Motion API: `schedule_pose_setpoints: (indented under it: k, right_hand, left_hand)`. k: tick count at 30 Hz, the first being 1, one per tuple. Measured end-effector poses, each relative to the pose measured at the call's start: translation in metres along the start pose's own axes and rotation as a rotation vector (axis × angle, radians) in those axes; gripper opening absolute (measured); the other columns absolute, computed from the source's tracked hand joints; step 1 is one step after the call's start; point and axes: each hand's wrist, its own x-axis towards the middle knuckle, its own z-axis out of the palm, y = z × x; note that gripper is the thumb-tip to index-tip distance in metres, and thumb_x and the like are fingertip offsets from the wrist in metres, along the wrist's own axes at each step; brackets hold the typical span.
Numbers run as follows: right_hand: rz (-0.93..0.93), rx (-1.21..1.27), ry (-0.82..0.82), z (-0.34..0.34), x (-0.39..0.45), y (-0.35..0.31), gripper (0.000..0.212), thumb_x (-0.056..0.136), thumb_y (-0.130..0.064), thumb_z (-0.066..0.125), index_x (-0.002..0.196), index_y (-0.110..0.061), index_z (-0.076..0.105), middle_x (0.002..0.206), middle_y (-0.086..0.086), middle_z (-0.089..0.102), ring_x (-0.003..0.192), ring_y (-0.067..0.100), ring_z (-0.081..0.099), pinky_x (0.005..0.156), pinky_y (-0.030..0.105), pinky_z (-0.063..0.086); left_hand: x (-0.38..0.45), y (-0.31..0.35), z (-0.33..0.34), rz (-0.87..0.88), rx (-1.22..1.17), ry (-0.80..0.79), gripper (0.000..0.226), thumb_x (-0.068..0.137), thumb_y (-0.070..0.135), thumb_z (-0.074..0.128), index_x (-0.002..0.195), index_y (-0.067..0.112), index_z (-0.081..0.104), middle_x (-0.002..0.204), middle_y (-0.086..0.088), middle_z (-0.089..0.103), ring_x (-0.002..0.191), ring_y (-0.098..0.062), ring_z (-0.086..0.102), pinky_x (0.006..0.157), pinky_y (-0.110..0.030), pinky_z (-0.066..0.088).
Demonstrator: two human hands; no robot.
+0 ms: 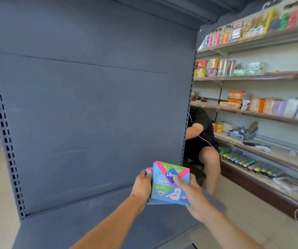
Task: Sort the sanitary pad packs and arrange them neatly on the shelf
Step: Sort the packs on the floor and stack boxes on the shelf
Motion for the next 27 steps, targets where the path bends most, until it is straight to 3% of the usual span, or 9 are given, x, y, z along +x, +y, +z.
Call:
schedule_pose_setpoints:
  k: [5,10,13,16,18,20,22,24,27]
  right_hand:
    - [-0.139,-0.127,0.017,0.005,-0.036,-0.022,0.05,0.089,-0.015,0.069,0.125,-0.037,0.042,0.109,0.001,0.071,0.092,0.02,0.073,0.069,0.033,0.059]
    - [-0.267,-0.22,0.061,0.003,-0.074,-0.047,0.055,0.09,-0.008,0.067,0.133,-0.032,0.041,0.109,-0.003,0.067,0.083,0.006,0.073,0.061,0.021,0.056]
    - [-0.336,-0.286,0.152,-0.004,-0.094,-0.057,0.058,0.093,-0.009,0.064,0.14,-0.027,0.034,0.109,-0.011,0.061,0.081,-0.004,0.069,0.066,0.018,0.054]
    - [-0.416,-0.518,0.303,-0.013,-0.115,-0.063,0.066,0.089,-0.042,0.067,0.142,-0.039,0.029,0.132,-0.004,0.056,0.107,0.003,0.063,0.087,0.029,0.055]
    - [-0.531,-0.774,0.366,-0.026,-0.122,-0.06,0.071,0.083,-0.059,0.063,0.143,-0.041,0.03,0.144,-0.01,0.041,0.131,0.009,0.045,0.104,0.039,0.045]
    - [-0.62,-0.964,0.317,-0.031,-0.139,-0.055,0.063,0.086,-0.054,0.056,0.143,-0.042,0.032,0.147,-0.008,0.03,0.138,0.017,0.034,0.108,0.042,0.04]
    - [-0.648,-1.0,0.273,-0.029,-0.166,-0.054,0.056,0.09,-0.048,0.053,0.142,-0.047,0.034,0.152,-0.006,0.021,0.142,0.015,0.028,0.109,0.033,0.04]
    - [-0.635,-0.953,0.309,-0.034,-0.183,-0.052,0.056,0.094,-0.038,0.056,0.146,-0.042,0.035,0.157,-0.007,0.02,0.143,0.008,0.027,0.103,0.011,0.035]
    - [-0.543,-0.881,0.407,-0.048,-0.203,-0.054,0.055,0.098,-0.03,0.054,0.149,-0.038,0.035,0.152,-0.007,0.03,0.135,0.005,0.035,0.092,0.009,0.033]
  left_hand:
    - [-0.038,0.027,0.007,-0.066,-0.097,-0.209,0.052,0.097,0.06,0.041,0.119,0.015,0.056,0.106,-0.01,0.074,0.093,-0.03,0.073,0.087,-0.048,0.057]
    - [-0.072,0.051,0.012,0.068,0.146,-0.337,0.033,0.095,0.044,0.057,0.121,0.025,0.049,0.11,0.001,0.073,0.096,-0.019,0.072,0.085,-0.037,0.058]
    - [-0.089,0.051,0.016,0.223,0.238,-0.389,0.033,0.093,0.029,0.06,0.124,0.025,0.048,0.115,0.001,0.07,0.102,-0.022,0.07,0.096,-0.045,0.053]
    - [-0.11,0.042,0.026,0.295,0.204,-0.374,0.025,0.097,0.021,0.057,0.119,0.032,0.051,0.115,0.002,0.07,0.102,-0.019,0.07,0.093,-0.042,0.054]
    - [-0.124,0.038,0.034,0.33,0.133,-0.319,0.022,0.099,0.018,0.054,0.114,0.034,0.051,0.114,0.003,0.07,0.099,-0.017,0.07,0.084,-0.034,0.056]
    - [-0.136,0.035,0.043,0.356,0.092,-0.323,0.023,0.101,0.017,0.052,0.119,0.03,0.051,0.113,0.003,0.07,0.098,-0.018,0.07,0.075,-0.029,0.056]
    - [-0.148,0.033,0.054,0.433,0.156,-0.337,0.028,0.102,0.019,0.048,0.126,0.033,0.048,0.115,0.004,0.069,0.103,-0.017,0.068,0.077,-0.024,0.054]
    - [-0.159,0.027,0.066,0.563,0.318,-0.339,0.044,0.103,0.027,0.044,0.141,0.045,0.032,0.132,0.01,0.053,0.115,-0.003,0.056,0.09,-0.017,0.046]
    - [-0.179,0.016,0.081,0.629,0.552,-0.445,0.074,0.1,0.031,0.052,0.154,0.041,0.003,0.153,0.013,0.008,0.113,0.033,0.028,0.083,0.005,0.03]
